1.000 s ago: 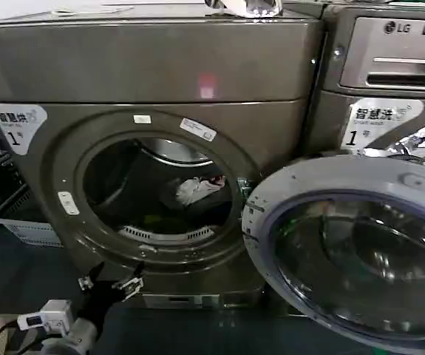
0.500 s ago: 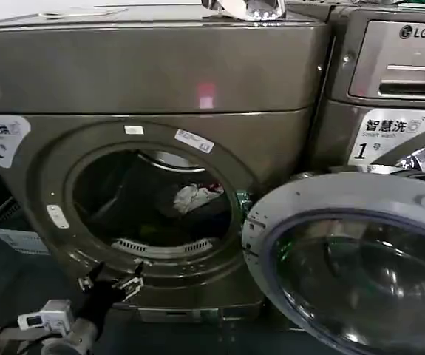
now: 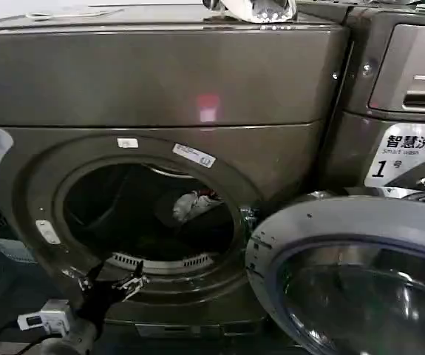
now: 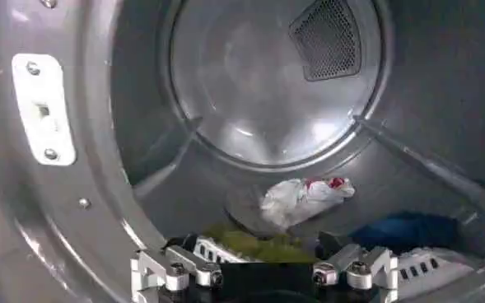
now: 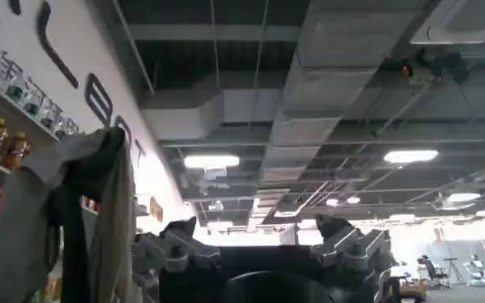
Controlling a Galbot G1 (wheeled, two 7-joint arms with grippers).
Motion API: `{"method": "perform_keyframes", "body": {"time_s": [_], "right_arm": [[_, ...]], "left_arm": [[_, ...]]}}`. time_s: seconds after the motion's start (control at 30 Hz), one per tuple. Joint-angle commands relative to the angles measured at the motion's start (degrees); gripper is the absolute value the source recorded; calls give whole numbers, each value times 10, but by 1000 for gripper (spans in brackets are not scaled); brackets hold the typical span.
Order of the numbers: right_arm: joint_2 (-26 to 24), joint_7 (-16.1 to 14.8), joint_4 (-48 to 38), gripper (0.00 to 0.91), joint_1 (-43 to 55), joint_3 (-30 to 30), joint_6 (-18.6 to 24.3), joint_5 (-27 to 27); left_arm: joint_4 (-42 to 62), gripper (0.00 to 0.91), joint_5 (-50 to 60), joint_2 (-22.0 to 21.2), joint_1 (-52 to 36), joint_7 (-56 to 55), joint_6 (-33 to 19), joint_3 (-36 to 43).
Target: Grasp the clothes from the dryer.
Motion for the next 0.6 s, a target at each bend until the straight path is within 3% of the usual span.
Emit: {"method": "perform_keyframes", "body": {"time_s": [0.03, 0.6], "right_arm": [[1, 0, 1, 907, 1, -3, 9, -8], [2, -1, 13, 907, 4, -15, 11, -8]], "left_arm": [[-1, 907, 6, 1, -3, 0, 28, 0], [112, 907, 70, -2, -122, 11, 28, 29]]}}
